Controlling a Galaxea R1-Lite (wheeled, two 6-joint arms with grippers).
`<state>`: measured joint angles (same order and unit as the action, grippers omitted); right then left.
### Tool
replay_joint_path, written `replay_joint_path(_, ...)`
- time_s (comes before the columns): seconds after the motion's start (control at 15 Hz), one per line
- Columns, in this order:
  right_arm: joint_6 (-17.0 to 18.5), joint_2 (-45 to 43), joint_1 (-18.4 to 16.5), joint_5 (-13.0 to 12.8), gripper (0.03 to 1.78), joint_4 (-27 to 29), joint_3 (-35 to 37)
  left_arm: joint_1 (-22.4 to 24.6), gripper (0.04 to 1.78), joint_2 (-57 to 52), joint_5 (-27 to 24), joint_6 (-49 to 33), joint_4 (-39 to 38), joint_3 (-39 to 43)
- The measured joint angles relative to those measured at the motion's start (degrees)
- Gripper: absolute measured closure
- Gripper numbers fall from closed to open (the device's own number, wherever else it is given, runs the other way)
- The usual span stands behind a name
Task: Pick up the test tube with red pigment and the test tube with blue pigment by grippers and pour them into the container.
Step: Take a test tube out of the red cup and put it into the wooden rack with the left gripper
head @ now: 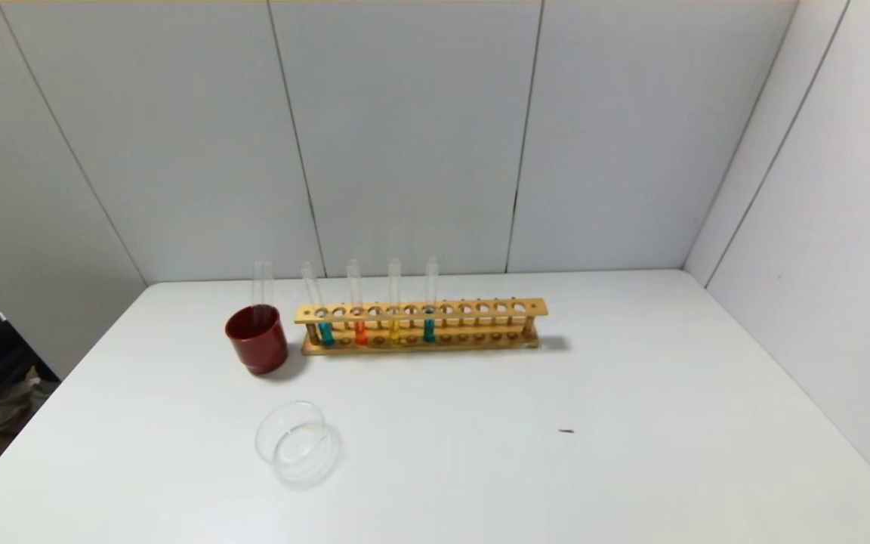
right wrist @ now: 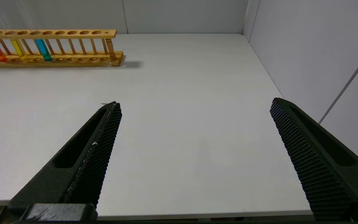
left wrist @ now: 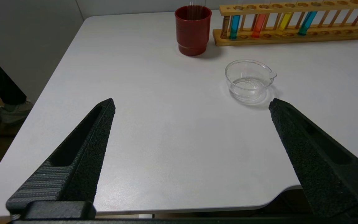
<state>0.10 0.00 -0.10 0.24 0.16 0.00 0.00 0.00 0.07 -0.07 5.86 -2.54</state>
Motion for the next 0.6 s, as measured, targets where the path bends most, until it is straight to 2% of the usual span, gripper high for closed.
replay_joint_path(0.6, 0.0, 0.0, 0.0, -0.02, 0.06, 0.02, 0.0, -0.05, 0.07, 0.0, -0.07, 0.82, -0.46, 0.15)
